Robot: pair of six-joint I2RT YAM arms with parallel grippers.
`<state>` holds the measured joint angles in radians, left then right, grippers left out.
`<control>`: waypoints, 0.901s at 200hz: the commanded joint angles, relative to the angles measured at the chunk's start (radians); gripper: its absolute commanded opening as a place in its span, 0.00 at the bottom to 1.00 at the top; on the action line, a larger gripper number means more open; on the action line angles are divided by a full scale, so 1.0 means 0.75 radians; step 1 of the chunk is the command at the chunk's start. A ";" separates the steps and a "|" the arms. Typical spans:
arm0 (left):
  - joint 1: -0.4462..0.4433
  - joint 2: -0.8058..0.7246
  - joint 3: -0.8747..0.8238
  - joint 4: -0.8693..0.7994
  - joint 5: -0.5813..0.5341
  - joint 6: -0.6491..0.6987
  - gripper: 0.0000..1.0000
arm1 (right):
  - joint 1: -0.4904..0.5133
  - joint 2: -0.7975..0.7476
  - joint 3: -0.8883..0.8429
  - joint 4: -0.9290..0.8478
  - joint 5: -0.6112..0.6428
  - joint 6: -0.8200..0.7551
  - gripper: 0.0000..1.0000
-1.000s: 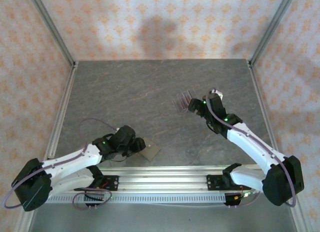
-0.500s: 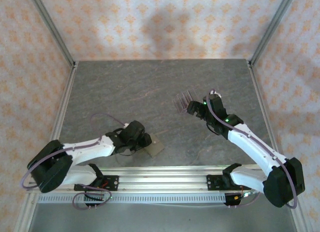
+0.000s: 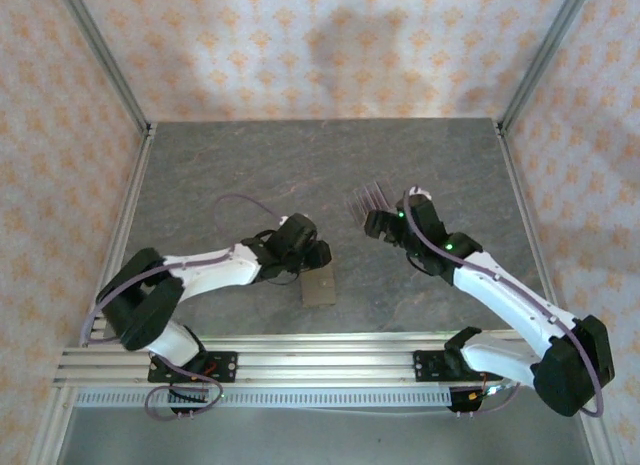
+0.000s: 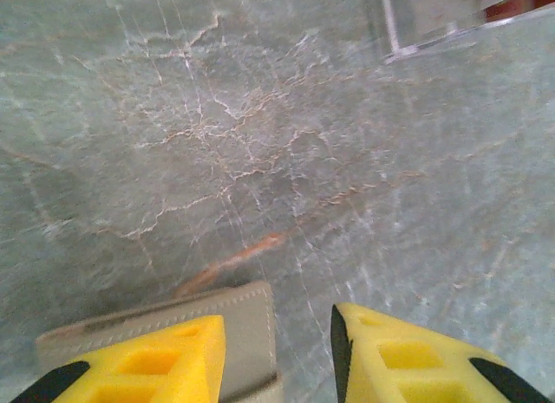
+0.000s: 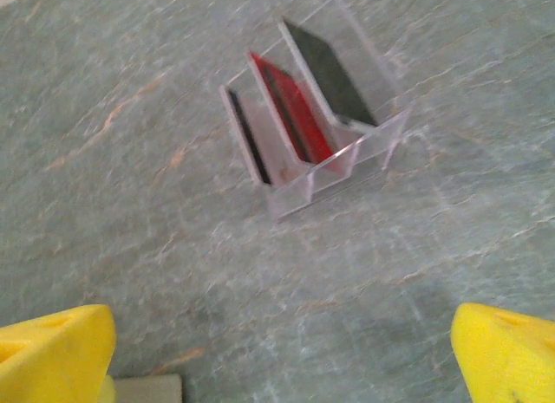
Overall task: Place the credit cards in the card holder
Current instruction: Rotate the card holder at the bottom-center of the table, then open the button on the card holder.
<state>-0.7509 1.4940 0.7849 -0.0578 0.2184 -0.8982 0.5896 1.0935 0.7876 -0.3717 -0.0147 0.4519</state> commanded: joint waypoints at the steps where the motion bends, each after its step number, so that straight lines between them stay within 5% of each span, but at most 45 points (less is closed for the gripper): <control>1: 0.001 -0.132 -0.081 -0.131 -0.065 0.033 0.38 | 0.108 0.062 0.037 -0.070 0.104 0.023 0.97; 53: 0.009 -0.179 -0.226 -0.153 -0.026 0.086 0.33 | 0.353 0.297 0.105 -0.073 0.104 0.109 0.74; 85: 0.038 -0.116 -0.244 -0.081 0.004 0.103 0.28 | 0.448 0.396 0.128 -0.002 0.009 0.185 0.51; 180: 0.055 -0.128 -0.374 0.091 0.023 0.107 0.29 | 0.571 0.644 0.226 -0.010 -0.003 0.238 0.38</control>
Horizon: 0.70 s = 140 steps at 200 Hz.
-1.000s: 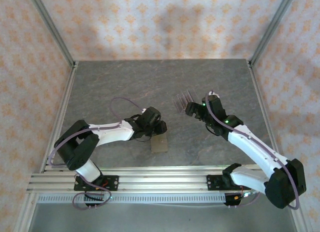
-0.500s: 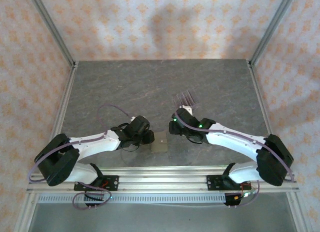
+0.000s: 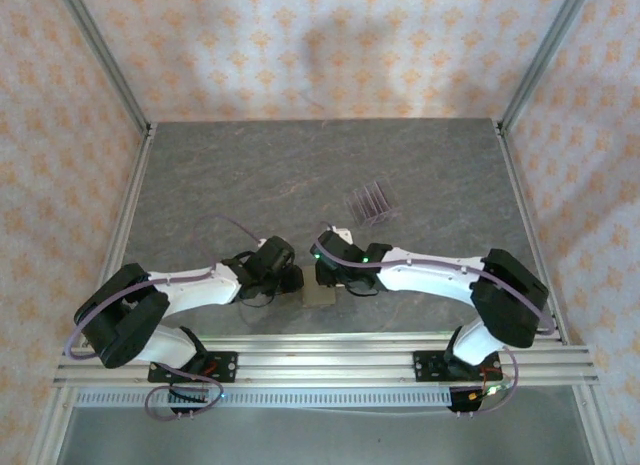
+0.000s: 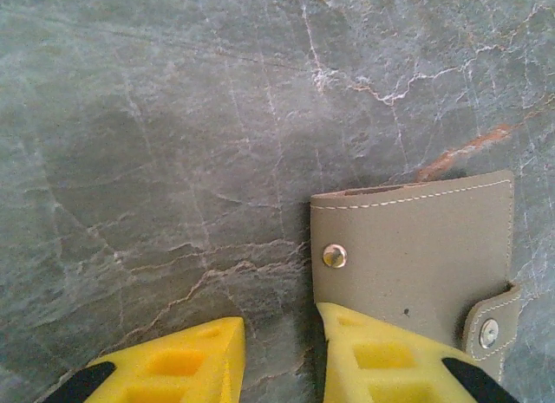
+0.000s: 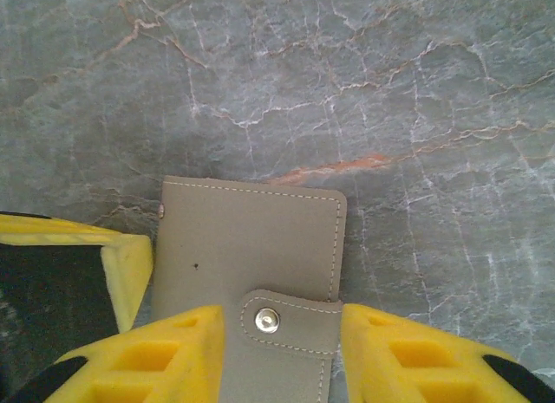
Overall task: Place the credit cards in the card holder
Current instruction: Open the button on the card holder.
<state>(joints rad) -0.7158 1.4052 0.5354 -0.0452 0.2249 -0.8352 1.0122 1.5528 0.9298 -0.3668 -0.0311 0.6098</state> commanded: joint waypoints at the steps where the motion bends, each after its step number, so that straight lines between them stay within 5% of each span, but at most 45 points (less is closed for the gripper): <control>1: 0.008 -0.010 -0.039 0.074 0.014 0.023 0.29 | 0.008 0.033 0.036 -0.017 0.019 0.027 0.38; 99: 0.008 -0.016 0.000 0.059 0.019 0.050 0.33 | 0.049 0.190 0.114 -0.031 -0.008 0.040 0.36; 140: 0.007 -0.034 -0.014 0.063 0.012 0.038 0.33 | 0.074 0.260 0.144 -0.143 0.104 0.078 0.33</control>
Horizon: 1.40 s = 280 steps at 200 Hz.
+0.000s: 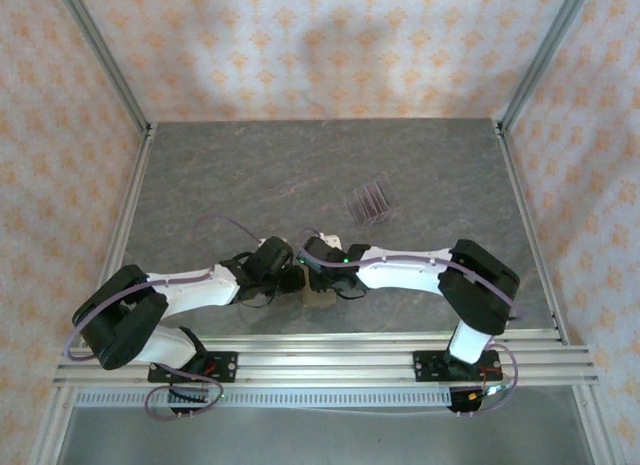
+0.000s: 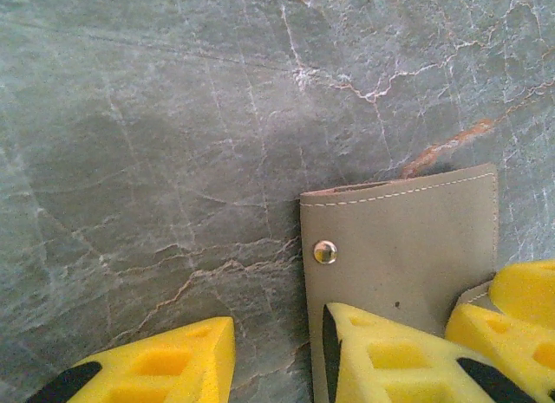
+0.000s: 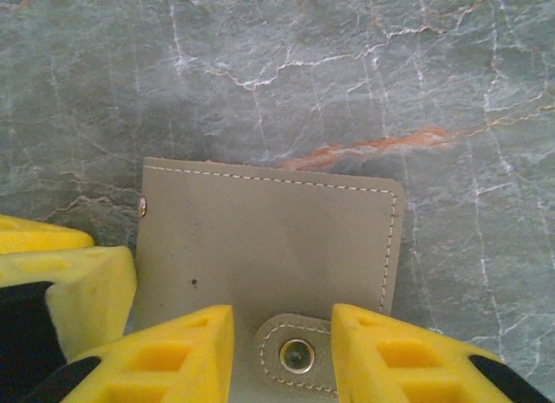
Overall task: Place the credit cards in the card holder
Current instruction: Open the button on the card holder.
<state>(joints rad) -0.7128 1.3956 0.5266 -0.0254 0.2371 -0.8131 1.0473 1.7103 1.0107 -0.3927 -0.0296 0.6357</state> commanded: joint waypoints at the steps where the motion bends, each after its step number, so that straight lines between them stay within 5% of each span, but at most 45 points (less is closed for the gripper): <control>1: 0.003 -0.022 -0.001 0.036 -0.005 0.008 0.33 | 0.028 0.050 0.038 -0.113 0.106 0.045 0.33; 54: 0.007 -0.058 0.009 0.008 -0.007 0.014 0.33 | 0.106 0.134 0.086 -0.239 0.228 0.113 0.30; 115: 0.007 -0.045 0.058 0.012 0.045 0.012 0.34 | 0.112 0.057 -0.001 -0.174 0.213 0.145 0.00; 184: -0.051 0.119 0.127 -0.005 0.020 0.003 0.29 | 0.090 -0.086 -0.024 -0.131 0.175 0.098 0.00; 280: -0.082 0.205 0.131 -0.069 -0.087 -0.006 0.25 | -0.155 -0.362 -0.258 0.161 -0.059 0.050 0.00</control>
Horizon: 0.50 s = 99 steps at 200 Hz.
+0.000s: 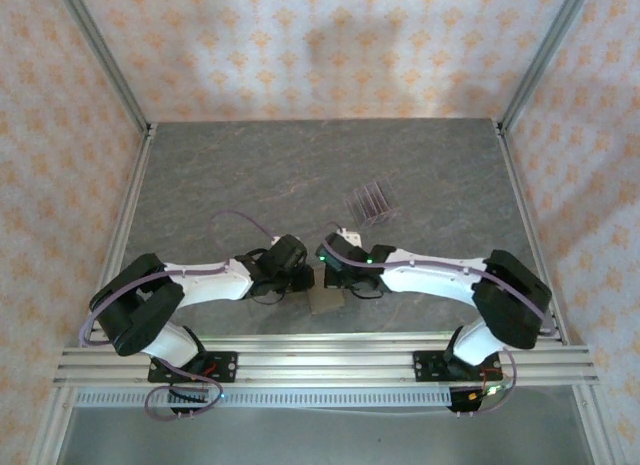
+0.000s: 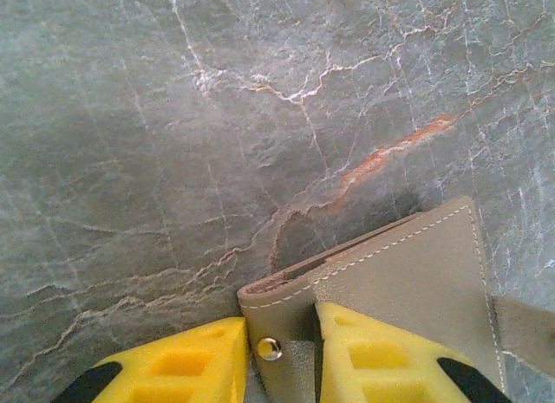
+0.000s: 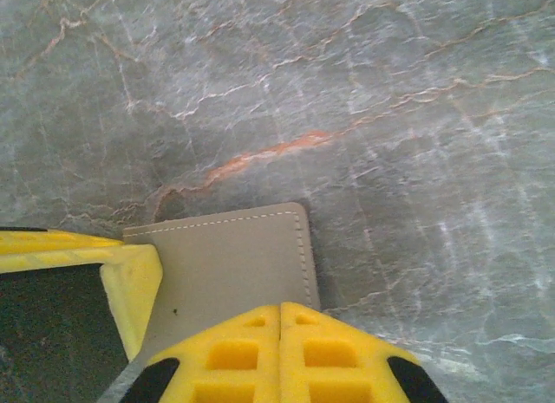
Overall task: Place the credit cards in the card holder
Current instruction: Open the button on the card holder.
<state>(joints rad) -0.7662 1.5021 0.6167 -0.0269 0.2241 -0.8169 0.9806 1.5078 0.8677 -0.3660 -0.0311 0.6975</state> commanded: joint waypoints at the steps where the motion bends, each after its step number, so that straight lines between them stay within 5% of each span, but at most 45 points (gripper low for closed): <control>1: -0.010 0.063 0.013 -0.067 -0.071 -0.001 0.25 | -0.068 -0.094 -0.069 0.128 -0.059 -0.034 0.00; 60: 0.006 0.183 0.251 -0.117 -0.103 0.019 0.25 | -0.191 -0.155 -0.187 0.378 -0.192 -0.038 0.00; 99: 0.017 0.272 0.403 -0.149 -0.099 0.079 0.25 | -0.244 -0.330 -0.389 0.427 -0.002 0.056 0.00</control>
<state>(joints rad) -0.7631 1.6783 0.8524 -0.0956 0.1772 -0.8021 0.8131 1.3449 0.6460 -0.1097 -0.1272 0.6880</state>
